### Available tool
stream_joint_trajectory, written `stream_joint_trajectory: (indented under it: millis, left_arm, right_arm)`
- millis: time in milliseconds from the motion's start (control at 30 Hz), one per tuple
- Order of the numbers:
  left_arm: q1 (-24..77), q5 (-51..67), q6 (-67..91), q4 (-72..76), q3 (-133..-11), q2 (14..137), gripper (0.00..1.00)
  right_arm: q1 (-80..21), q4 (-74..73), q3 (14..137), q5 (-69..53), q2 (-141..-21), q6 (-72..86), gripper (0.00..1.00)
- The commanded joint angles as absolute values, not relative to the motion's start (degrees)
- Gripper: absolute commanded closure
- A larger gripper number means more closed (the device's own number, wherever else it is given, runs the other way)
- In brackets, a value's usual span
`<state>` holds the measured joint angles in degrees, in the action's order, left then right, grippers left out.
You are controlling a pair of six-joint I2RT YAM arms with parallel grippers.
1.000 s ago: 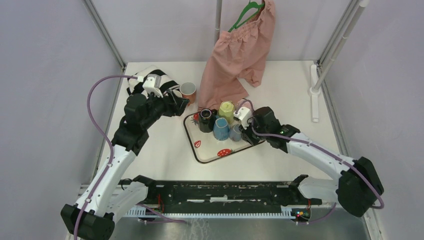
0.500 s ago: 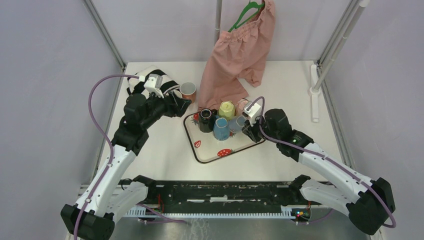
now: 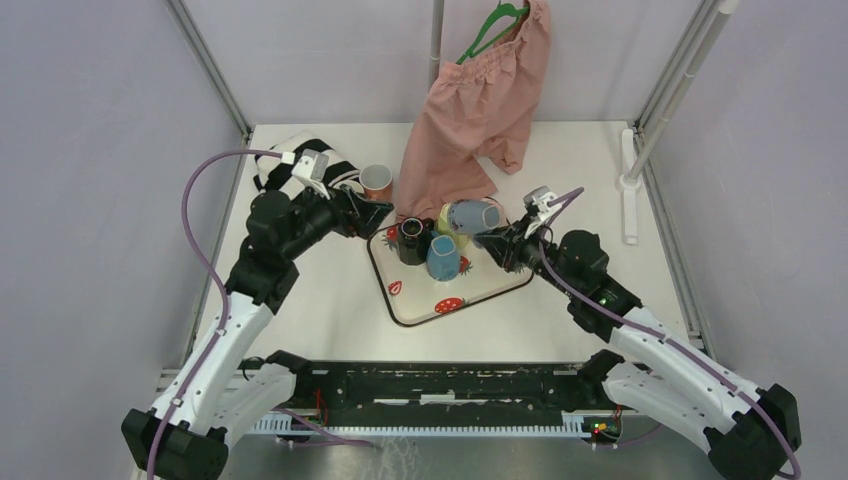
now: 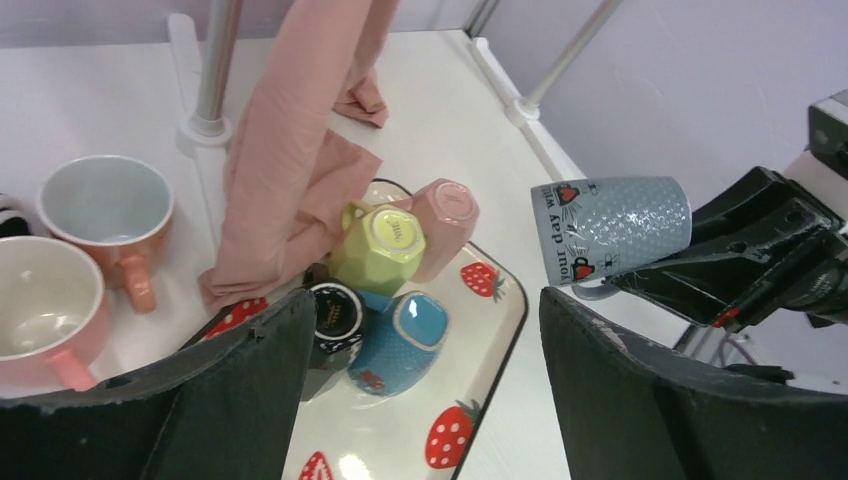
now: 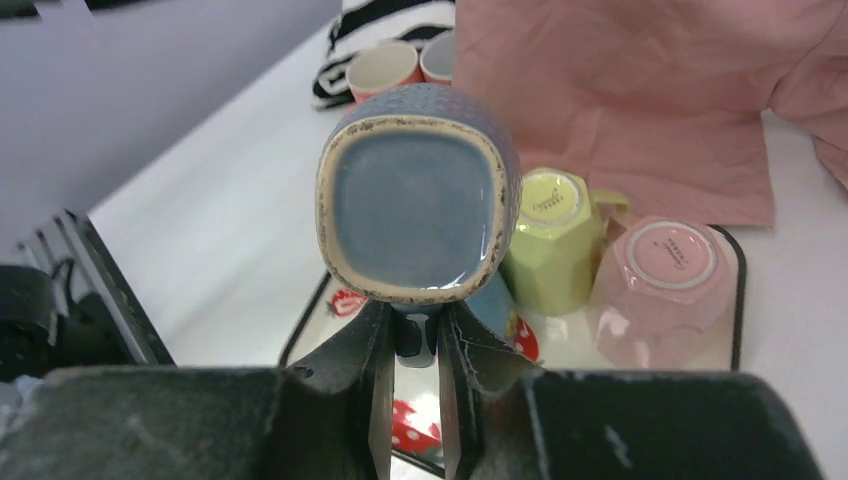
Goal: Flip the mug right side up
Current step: Turn over the cup on the tray.
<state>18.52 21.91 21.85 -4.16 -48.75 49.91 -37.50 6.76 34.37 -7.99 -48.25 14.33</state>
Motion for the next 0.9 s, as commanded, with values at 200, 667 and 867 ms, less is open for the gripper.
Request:
stream_joint_trajectory:
  millis: [200, 667, 867]
  left_arm:
    - [24.69, 28.57, 29.87, 8.25, -45.38, 49.83, 0.13]
    - [36.34, 32.28, 31.04, 20.13, -46.11, 54.64, 0.15]
    - [40.01, 34.44, 30.07, 21.57, -49.1, 58.35, 0.19]
  right_arm:
    - [-37.68, 35.88, 28.85, -4.96, -42.41, 32.53, 1.0]
    - [-37.7, 64.95, 18.77, -9.82, -41.5, 45.6, 1.0]
    - [-37.7, 72.07, 19.97, -15.21, -44.35, 47.33, 1.0]
